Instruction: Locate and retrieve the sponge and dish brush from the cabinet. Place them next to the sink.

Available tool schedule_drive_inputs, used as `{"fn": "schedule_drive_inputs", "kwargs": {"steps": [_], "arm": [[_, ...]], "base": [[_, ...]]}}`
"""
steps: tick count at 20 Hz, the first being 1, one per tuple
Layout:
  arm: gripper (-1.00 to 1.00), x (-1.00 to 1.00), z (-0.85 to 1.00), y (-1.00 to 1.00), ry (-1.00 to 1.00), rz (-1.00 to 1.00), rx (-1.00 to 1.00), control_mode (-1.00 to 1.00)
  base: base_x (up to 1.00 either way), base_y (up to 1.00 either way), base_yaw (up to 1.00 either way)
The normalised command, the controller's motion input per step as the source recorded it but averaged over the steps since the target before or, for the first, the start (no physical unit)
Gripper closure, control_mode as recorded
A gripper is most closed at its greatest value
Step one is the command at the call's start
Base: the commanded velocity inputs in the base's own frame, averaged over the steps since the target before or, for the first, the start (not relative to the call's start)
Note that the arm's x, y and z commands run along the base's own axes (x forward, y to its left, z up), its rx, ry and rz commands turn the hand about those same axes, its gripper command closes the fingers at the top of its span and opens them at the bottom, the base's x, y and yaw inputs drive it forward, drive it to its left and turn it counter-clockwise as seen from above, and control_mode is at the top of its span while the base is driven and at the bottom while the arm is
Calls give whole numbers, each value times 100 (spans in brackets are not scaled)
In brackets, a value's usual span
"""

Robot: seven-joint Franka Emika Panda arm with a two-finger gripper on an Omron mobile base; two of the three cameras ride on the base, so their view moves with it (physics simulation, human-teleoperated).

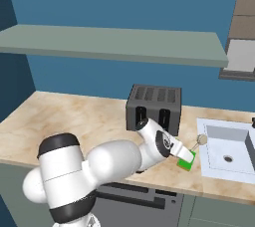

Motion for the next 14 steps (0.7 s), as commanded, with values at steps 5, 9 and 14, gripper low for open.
{"fn": "schedule_drive_inputs", "kwargs": {"steps": [5, 9, 14], "arm": [[-100, 0, 2, 1, 3, 0, 0, -100], [-100, -9, 27, 11, 1, 0, 0, -100], [-100, -18, 49, 20, 3, 0, 6, -100]], "base": [[0, 0, 0], [0, 0, 0], [0, 0, 0]]}}
